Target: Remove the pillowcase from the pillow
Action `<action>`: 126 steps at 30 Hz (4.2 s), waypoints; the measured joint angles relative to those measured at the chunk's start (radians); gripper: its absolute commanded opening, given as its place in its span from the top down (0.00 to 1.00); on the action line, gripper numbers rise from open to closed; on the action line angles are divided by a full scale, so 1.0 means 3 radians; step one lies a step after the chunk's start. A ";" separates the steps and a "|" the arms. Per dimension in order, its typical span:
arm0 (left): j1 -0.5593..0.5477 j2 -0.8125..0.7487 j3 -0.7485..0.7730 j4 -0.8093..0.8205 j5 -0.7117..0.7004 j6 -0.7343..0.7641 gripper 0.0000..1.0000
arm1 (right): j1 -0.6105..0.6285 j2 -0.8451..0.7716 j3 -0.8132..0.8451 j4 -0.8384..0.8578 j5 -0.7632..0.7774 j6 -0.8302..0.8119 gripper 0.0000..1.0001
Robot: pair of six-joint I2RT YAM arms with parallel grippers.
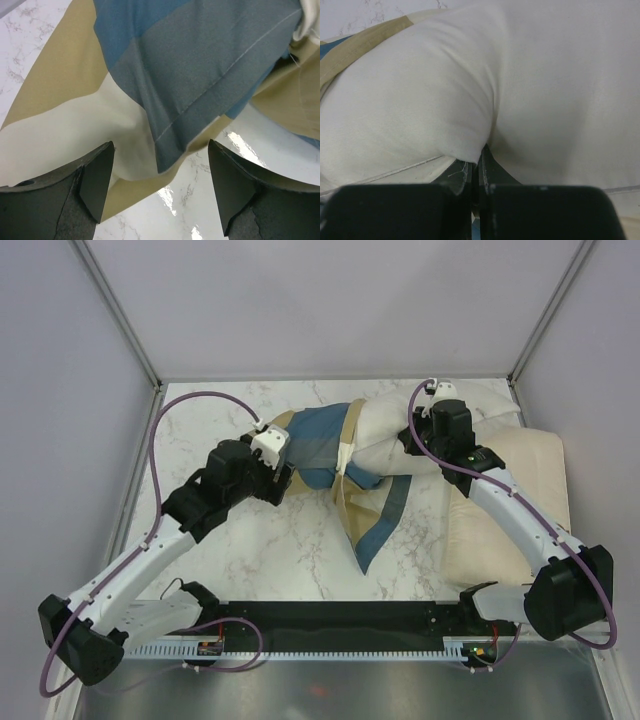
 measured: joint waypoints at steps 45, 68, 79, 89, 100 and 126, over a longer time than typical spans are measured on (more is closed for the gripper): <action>0.1100 0.0046 -0.0065 0.0393 -0.0318 -0.0566 0.98 | -0.0336 0.0294 0.0308 0.0025 -0.1194 0.0174 1.00; 0.1185 -0.0294 -0.0084 0.0159 -0.0893 -0.0548 0.97 | -0.0894 0.0347 0.0322 -0.0027 -0.0693 -0.0006 1.00; -0.0066 -0.0219 0.0242 0.0090 -0.0444 -0.1212 0.32 | 0.0214 0.0328 0.0281 0.0112 -0.0210 0.0024 1.00; -0.0306 0.0449 0.0298 0.0130 -0.0378 -0.1661 0.14 | 0.0647 0.0181 0.0201 0.0106 0.0052 0.0130 1.00; -0.0528 0.0880 0.0267 0.0114 -0.1288 -0.1690 0.43 | 0.0987 0.0029 0.0097 0.0088 0.0179 0.0189 1.00; 0.1120 0.0142 0.0072 0.0112 -0.0160 -0.1350 0.98 | 0.0993 -0.0642 -0.0198 0.0050 0.0017 0.0207 1.00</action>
